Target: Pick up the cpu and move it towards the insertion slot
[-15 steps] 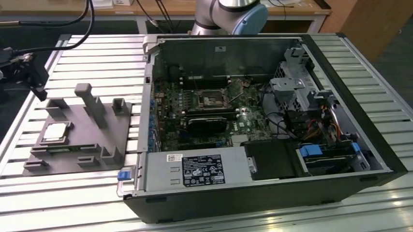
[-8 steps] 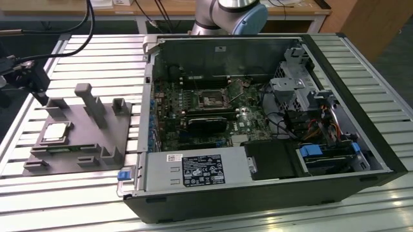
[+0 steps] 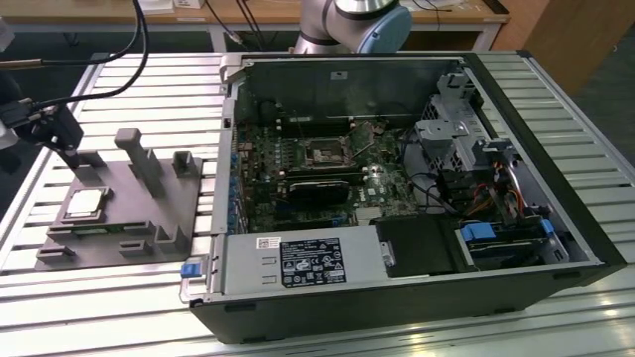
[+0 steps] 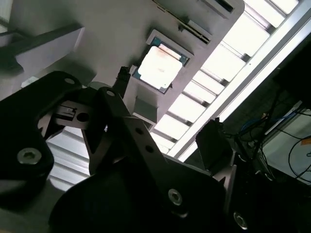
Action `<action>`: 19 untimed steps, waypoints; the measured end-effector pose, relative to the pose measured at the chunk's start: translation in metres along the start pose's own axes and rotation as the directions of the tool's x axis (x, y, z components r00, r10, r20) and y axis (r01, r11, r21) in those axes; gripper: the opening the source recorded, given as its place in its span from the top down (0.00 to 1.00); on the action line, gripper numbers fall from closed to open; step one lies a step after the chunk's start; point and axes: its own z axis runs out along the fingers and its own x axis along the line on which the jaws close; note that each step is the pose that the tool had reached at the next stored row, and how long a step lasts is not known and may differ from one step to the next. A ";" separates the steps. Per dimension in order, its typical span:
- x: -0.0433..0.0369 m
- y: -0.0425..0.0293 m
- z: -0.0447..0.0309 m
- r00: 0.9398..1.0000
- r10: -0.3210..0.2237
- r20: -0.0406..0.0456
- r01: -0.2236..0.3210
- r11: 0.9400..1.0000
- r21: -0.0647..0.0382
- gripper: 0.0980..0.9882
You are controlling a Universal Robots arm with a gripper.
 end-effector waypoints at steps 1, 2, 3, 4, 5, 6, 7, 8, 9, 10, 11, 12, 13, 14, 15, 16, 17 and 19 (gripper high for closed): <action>0.0000 -0.0001 0.0018 1.000 0.000 0.000 0.000 1.000 0.000 0.17; 0.0000 -0.0003 0.0036 1.000 0.000 0.000 0.000 1.000 -0.001 0.17; -0.0001 -0.0006 0.0049 1.000 -0.001 0.001 0.001 1.000 -0.001 0.10; 0.0000 -0.0009 0.0064 1.000 -0.001 0.002 0.001 1.000 -0.001 0.10; 0.0000 -0.0011 0.0081 1.000 -0.001 0.002 0.001 1.000 -0.001 0.10; 0.0000 -0.0012 0.0100 1.000 -0.001 0.002 0.001 1.000 -0.001 0.10; 0.0000 -0.0014 0.0118 1.000 -0.001 0.002 0.001 1.000 -0.001 0.10; 0.0000 -0.0015 0.0135 1.000 -0.001 0.002 0.001 1.000 -0.001 0.10; 0.0000 -0.0017 0.0153 1.000 -0.001 0.002 0.001 1.000 -0.001 0.10; 0.0000 -0.0018 0.0171 1.000 -0.001 0.002 0.001 1.000 -0.001 0.10; 0.0000 -0.0018 0.0190 1.000 -0.001 0.002 0.001 1.000 -0.001 0.10; 0.0000 -0.0019 0.0208 1.000 -0.001 0.002 0.001 1.000 -0.001 0.10; 0.0000 -0.0020 0.0226 1.000 -0.001 0.002 0.001 1.000 -0.001 0.10; 0.0000 -0.0021 0.0245 1.000 -0.001 0.002 0.001 1.000 -0.001 0.10; 0.0000 -0.0021 0.0263 1.000 -0.001 0.002 0.001 1.000 -0.001 0.10; 0.0000 -0.0022 0.0281 1.000 -0.001 0.002 0.001 1.000 -0.001 0.10; 0.0000 -0.0023 0.0299 1.000 -0.001 0.002 0.001 1.000 -0.001 0.10; 0.0000 -0.0024 0.0336 1.000 -0.001 0.002 0.001 1.000 -0.001 0.10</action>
